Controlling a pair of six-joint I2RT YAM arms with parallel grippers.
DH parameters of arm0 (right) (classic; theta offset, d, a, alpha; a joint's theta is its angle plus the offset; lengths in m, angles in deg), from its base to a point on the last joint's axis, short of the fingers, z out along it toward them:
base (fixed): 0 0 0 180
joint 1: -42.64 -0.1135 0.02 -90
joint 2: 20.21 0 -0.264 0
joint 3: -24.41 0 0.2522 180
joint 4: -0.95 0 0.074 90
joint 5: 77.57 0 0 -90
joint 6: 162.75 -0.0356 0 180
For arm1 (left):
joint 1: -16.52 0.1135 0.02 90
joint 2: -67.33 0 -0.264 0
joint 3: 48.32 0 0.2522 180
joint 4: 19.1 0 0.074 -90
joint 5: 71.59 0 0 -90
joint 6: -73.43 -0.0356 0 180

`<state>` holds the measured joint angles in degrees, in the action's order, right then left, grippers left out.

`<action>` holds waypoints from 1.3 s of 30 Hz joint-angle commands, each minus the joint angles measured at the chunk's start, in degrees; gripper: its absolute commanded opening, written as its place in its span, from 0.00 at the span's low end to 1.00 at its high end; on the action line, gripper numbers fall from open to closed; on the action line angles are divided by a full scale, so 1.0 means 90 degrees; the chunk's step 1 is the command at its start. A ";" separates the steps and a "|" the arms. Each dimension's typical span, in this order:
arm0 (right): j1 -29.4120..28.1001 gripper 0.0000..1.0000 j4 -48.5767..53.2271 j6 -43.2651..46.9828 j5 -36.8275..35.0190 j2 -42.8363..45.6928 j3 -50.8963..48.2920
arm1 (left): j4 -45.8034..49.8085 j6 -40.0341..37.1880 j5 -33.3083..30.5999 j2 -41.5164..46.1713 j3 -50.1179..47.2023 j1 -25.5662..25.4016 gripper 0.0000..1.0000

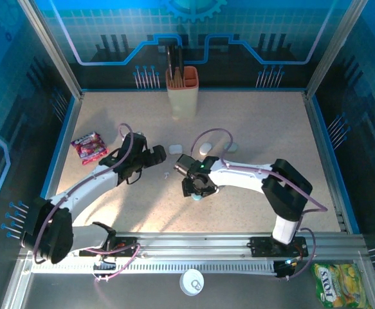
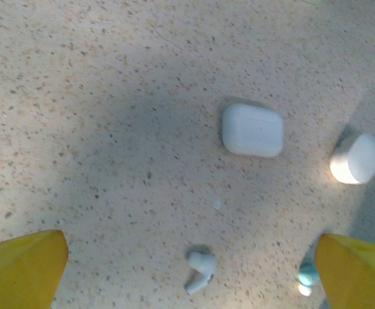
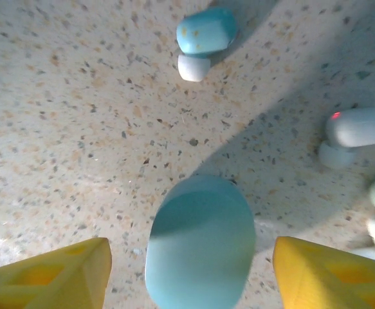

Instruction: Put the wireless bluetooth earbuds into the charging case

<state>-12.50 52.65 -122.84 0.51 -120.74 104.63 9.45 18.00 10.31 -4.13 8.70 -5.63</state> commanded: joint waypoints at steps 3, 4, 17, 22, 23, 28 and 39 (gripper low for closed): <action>0.0293 0.70 -0.0043 0.0133 -0.0420 0.1205 -0.0660 | 0.0674 0.0309 -0.0496 0.0332 0.0067 -0.0581 0.99; 0.0433 0.71 -0.0155 0.0171 -0.0442 0.1497 -0.0870 | 0.0783 0.0401 -0.0665 0.0354 0.0112 -0.0786 0.99; 0.3313 0.76 -0.0963 0.1164 0.0574 0.4217 -0.3183 | 0.2307 0.2434 -0.1731 -0.1391 0.1691 -0.3623 0.99; 0.3907 0.77 -0.0953 0.1596 0.0992 0.4363 -0.3356 | 0.2954 0.2991 -0.1580 -0.2563 0.2573 -0.4308 0.99; 0.3953 0.77 -0.0962 0.1657 0.1056 0.4372 -0.3370 | 0.3087 0.3065 -0.1616 -0.2775 0.2731 -0.4431 0.98; 0.4031 0.77 -0.1089 0.1755 0.1280 0.4383 -0.3467 | 0.3131 0.3306 -0.1533 -0.3383 0.2949 -0.4668 0.92; 0.4075 0.78 -0.1122 0.1887 0.1538 0.4373 -0.3430 | 0.2873 0.3176 -0.1721 -0.4058 0.3228 -0.4604 0.73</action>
<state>23.37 42.50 -107.34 13.14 -82.03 73.11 34.00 46.48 -3.53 -38.92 35.89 -47.57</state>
